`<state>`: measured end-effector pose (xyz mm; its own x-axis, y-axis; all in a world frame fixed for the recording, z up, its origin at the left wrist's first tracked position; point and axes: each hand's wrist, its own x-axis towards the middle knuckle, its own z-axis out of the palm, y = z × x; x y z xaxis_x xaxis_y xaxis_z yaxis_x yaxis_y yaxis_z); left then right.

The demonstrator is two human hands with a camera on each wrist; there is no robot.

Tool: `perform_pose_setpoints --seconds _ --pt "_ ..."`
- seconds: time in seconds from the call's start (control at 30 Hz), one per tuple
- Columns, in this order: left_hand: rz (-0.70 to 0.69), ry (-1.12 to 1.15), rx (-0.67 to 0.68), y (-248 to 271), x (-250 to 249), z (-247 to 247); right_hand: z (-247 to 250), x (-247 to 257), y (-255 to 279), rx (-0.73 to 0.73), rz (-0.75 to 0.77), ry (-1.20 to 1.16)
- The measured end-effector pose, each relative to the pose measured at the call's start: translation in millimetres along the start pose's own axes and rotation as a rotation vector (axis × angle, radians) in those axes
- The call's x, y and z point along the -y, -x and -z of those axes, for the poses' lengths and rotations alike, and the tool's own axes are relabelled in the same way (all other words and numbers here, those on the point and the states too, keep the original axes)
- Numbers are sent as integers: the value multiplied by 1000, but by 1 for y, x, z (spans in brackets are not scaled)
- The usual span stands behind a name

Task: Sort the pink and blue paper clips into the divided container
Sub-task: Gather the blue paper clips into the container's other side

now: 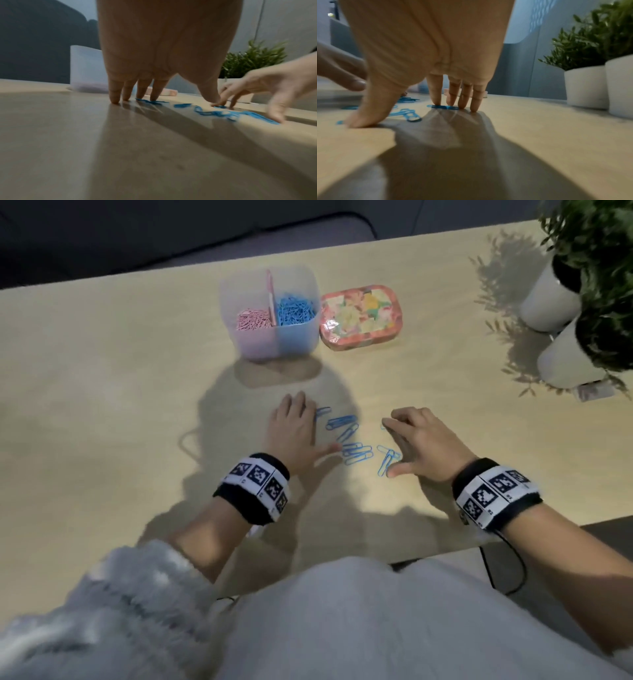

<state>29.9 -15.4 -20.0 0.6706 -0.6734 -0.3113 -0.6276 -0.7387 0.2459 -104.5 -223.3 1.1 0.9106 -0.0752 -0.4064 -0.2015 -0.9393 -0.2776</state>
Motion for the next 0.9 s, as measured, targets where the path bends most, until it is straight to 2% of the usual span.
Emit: perform_pose_setpoints --seconds 0.17,0.33,0.6,0.73,0.9 --pt "-49 -46 11 7 -29 -7 -16 11 2 -146 92 -130" --pt "-197 -49 22 6 -48 -1 -23 24 4 -220 45 -173" --pt "-278 -80 10 10 -48 -3 -18 31 1 -153 -158 -219" --pt "-326 -117 11 7 -43 -3 -20 38 3 -127 -149 -180" --pt "-313 -36 1 4 -38 1 -24 36 4 -133 -108 -210"
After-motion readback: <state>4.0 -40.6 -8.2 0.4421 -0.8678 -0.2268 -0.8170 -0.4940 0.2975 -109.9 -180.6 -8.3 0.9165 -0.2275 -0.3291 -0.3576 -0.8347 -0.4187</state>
